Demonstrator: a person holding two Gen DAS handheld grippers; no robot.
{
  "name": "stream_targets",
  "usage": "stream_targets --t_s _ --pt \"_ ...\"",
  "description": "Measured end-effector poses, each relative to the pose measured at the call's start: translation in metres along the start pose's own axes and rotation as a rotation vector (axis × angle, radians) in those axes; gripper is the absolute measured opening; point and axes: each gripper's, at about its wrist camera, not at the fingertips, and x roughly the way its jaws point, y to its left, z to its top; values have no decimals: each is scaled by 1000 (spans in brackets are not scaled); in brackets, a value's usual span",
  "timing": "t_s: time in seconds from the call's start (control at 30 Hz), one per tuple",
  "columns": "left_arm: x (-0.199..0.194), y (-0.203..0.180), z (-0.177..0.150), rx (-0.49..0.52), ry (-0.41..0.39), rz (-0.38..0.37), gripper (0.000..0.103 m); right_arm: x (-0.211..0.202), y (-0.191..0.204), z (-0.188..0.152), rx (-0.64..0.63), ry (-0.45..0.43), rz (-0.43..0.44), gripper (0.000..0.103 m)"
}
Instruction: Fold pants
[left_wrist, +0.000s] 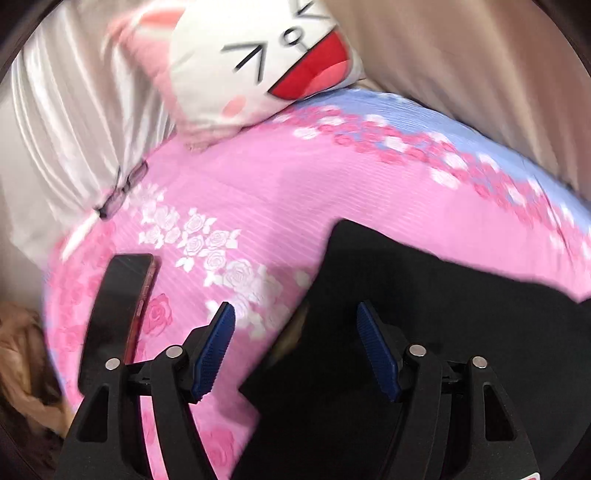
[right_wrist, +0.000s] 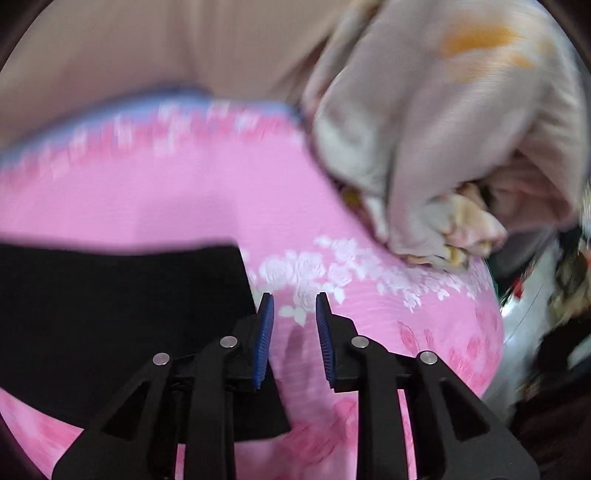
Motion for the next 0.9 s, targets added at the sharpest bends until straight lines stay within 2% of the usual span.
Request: stream_targets --t_s 0.03,0.07,0.1,0.17,0.23,0.3,0.33,0.37,0.4,0.5,0.53,0.6,0.63,0.67,0.7,0.8,0.9 --pt "7 6 8 -19 19 -35 73 -11 3 -1 40 -24 31 49" --pt "11 10 13 -31 27 -49 75 -20 7 -2 70 -50 70 54" --pt "17 13 18 -43 45 -66 77 -30 16 -5 91 -71 109 57" --pt "33 17 26 -68 99 -124 80 -43 36 -10 102 -73 169 58" --pt "50 15 32 -82 158 -192 78 -50 55 -17 103 -66 215 58" --pt "49 3 36 -5 133 -196 38 -54 77 -22 87 -49 242 58" --pt "47 -4 40 32 143 -250 11 -56 84 -24 73 -44 251 58" --pt "41 -11 48 54 139 -190 0 -56 93 -23 56 -42 254 58" --pt "35 -16 56 87 121 -174 0 -57 103 -21 38 -47 258 58" --pt "8 -21 82 144 36 -214 1 -65 133 -14 -14 -61 308 59" --pt "-3 -18 85 146 15 -222 10 -67 143 -13 -24 -59 336 63" --pt "-20 -7 80 140 -10 -229 49 -73 165 -14 -61 -49 396 68" --pt "-28 -2 75 134 -26 -225 85 -79 183 -17 -117 -50 423 69" --pt "-44 7 61 117 -73 -220 91 -85 199 -20 -171 -54 442 69" --pt "-59 18 43 106 -106 -229 91 -94 221 -25 -250 -64 474 69" --pt "-73 45 -6 72 -77 -248 91 -121 305 -42 -530 -81 620 74" --pt "-77 70 -44 17 -63 -186 91 -157 414 -71 -879 -127 790 75"
